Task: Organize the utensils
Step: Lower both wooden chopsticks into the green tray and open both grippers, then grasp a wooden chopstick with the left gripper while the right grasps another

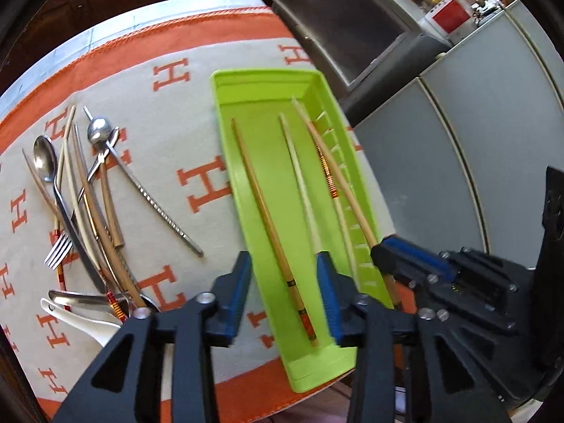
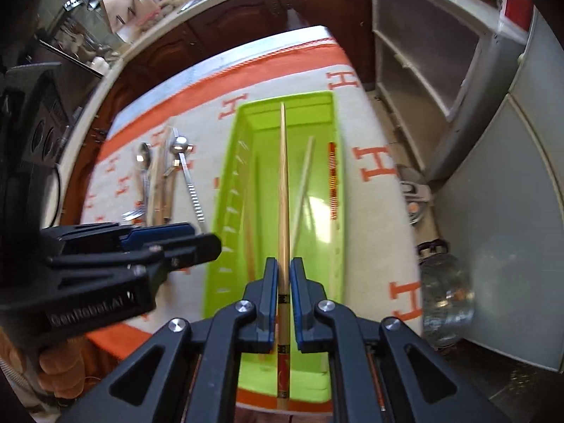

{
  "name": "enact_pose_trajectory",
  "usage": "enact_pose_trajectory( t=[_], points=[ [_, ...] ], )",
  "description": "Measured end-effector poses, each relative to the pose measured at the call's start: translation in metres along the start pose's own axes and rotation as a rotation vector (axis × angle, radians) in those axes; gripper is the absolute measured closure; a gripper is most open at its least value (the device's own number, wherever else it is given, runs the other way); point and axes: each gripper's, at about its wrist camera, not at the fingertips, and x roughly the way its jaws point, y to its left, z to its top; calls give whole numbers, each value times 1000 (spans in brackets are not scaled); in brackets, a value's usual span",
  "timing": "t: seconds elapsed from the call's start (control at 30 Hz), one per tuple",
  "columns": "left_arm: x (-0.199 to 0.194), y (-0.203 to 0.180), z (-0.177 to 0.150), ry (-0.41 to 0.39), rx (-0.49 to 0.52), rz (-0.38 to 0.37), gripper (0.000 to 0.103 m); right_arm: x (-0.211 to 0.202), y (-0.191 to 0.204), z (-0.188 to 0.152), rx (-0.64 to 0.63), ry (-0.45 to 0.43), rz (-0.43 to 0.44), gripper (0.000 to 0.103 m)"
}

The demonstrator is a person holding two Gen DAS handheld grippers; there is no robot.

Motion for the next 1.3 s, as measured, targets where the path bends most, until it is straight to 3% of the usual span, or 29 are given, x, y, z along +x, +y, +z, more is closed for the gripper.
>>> enact_pose_trajectory(
  t=[0.2, 0.73, 1.3],
  points=[
    [-22, 14, -23, -58, -46, 27, 32, 9, -2, -4, -6, 24, -16, 95],
    [-71, 85, -57, -161, -247, 151, 30, 7, 36, -10, -35, 40, 13, 95],
    [-89, 110, -89, -184, -297, 239, 30, 3, 76, -22, -101, 44, 48, 95]
  ],
)
